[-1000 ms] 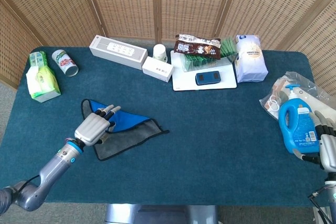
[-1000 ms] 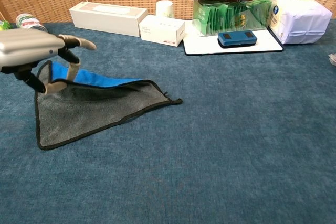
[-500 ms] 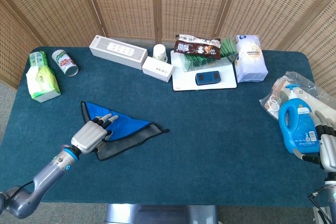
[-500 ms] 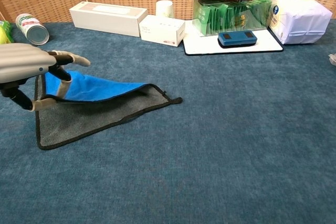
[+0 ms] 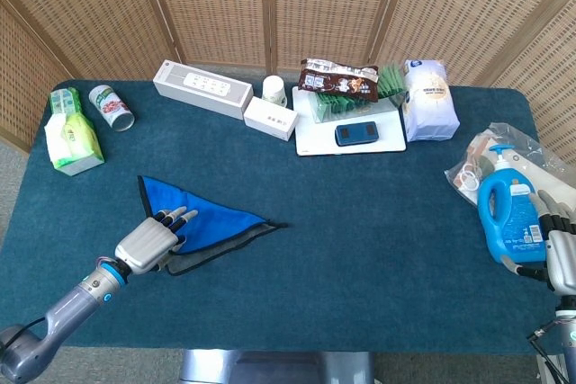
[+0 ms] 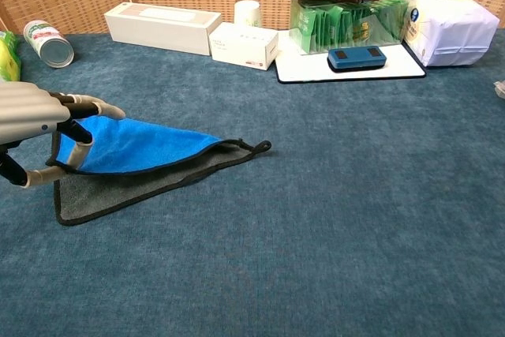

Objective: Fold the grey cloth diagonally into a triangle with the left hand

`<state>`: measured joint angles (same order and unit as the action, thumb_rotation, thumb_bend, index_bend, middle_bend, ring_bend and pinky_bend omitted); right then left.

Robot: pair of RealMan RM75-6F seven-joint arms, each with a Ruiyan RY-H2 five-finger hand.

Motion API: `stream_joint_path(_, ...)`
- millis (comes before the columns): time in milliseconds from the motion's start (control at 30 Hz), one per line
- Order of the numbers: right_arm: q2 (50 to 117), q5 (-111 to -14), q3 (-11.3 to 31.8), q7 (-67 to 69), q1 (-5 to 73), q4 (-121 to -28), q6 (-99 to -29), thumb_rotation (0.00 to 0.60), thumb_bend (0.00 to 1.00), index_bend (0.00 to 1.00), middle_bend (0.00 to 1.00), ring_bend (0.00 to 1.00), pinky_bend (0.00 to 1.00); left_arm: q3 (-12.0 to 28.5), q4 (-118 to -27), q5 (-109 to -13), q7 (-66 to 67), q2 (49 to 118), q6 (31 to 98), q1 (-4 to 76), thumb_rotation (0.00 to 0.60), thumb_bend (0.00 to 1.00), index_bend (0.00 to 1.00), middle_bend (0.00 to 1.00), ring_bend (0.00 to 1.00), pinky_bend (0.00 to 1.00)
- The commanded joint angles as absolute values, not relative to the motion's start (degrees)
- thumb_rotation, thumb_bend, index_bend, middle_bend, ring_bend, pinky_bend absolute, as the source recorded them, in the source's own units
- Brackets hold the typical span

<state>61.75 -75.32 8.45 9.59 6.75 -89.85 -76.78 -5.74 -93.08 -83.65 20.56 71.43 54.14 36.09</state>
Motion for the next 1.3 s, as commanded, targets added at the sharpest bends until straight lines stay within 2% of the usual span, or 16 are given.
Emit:
stream_joint_path(33, 61.7, -75.4, 8.4, 9.7, 6.7, -89.9, -76.8, 0.600, 0.00, 0.00, 0.00, 0.00, 0.00, -5.9, -92.3, -83.7, 20.9, 72.1, 53.8, 35.9, 0.600, 0.57, 0.68, 0.00, 0.00, 0.19)
stream_joint_path(1100, 61.6, -75.5, 8.3, 9.9, 6.7, -90.0, -76.9, 0.600, 0.00, 0.00, 0.00, 0.00, 0.00, -7.3, -91.0, -86.6, 21.6, 72.4, 53.5, 33.8, 0.600, 0.57, 0.66, 0.00, 0.00, 0.16)
stream_joint_path(1167, 61.6, -75.5, 8.4, 9.9, 6.7, -89.9, -77.0, 0.600, 0.00, 0.00, 0.00, 0.00, 0.00, -7.3, -91.0, -86.8, 21.6, 72.3, 53.6, 33.7, 0.600, 0.57, 0.62, 0.00, 0.00, 0.16)
stream_joint_path(1233, 61.6, -75.5, 8.4, 9.9, 6.7, -90.0, -77.0, 0.600, 0.00, 0.00, 0.00, 0.00, 0.00, -7.5, -91.3, -86.7, 21.3, 71.9, 53.4, 33.5, 0.600, 0.57, 0.53, 0.00, 0.00, 0.15)
stream_joint_path(1300, 61.6, -75.5, 8.4, 9.9, 6.7, -90.0, -76.9, 0.600, 0.00, 0.00, 0.00, 0.00, 0.00, -7.7, -91.7, -86.4, 20.8, 71.4, 53.0, 33.4, 0.600, 0.57, 0.39, 0.00, 0.00, 0.15)
